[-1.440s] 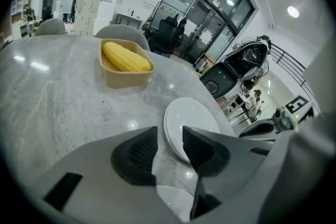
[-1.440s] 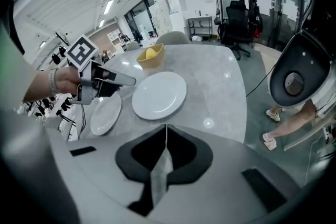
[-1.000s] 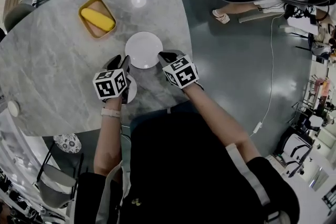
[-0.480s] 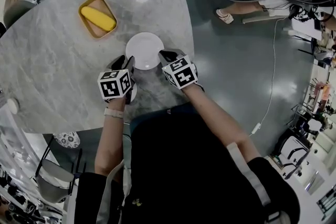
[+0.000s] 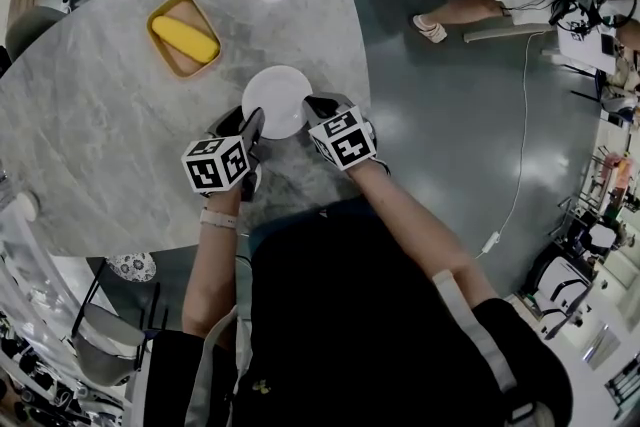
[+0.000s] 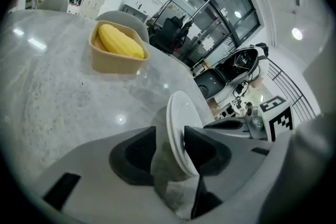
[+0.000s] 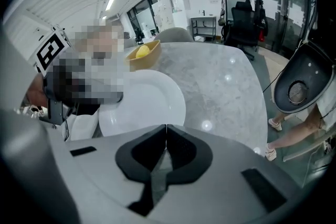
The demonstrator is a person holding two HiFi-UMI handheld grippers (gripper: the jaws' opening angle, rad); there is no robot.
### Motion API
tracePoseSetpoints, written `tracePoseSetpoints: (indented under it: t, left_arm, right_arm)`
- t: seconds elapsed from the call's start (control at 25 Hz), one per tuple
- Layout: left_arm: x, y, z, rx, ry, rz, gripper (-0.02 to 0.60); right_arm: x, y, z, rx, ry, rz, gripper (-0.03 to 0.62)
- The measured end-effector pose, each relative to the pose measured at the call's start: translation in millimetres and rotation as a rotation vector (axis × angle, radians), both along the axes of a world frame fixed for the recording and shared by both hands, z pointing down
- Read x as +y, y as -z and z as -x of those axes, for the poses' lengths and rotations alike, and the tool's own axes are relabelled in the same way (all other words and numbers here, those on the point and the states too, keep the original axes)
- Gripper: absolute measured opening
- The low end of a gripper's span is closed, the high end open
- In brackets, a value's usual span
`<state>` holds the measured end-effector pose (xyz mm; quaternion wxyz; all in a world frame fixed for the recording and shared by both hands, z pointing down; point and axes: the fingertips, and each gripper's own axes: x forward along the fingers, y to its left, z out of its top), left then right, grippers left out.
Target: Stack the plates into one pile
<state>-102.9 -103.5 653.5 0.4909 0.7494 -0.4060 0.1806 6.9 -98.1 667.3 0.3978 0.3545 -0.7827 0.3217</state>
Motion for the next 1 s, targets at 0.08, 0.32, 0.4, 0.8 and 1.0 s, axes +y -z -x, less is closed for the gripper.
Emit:
tracePoseSetpoints:
  t: [0.08, 0.32, 0.4, 0.8, 1.0]
  left_arm:
    - [0.2, 0.9, -2.4, 0.031, 0.006, 0.004, 0.161]
    - [4.0, 4.6, -8.7, 0.101, 0.04, 0.018, 0.08]
    - [5.1, 6.4, -8.2, 0.159, 0.083, 0.041, 0.063]
    - [16.6, 20.9, -2.7, 0.222, 0.161, 0.024, 0.038]
    - [26.8, 24.4, 2.8, 0.219, 0.188, 0.017, 0.038]
  right_arm:
    - [-0.7, -1.1, -0.3, 0.001, 0.0, -0.01, 0.018]
    - [1.2, 0.3, -1.2, 0.003, -0.008, -0.01, 0.018]
    - [4.5, 3.2, -1.5, -0.006, -0.02, -0.009, 0.018]
    - [20.2, 15.1, -9.1, 0.0, -0.009, -0.038, 0.018]
    - [27.4, 16.9, -5.6, -0.013, 0.012, -0.047, 0.018]
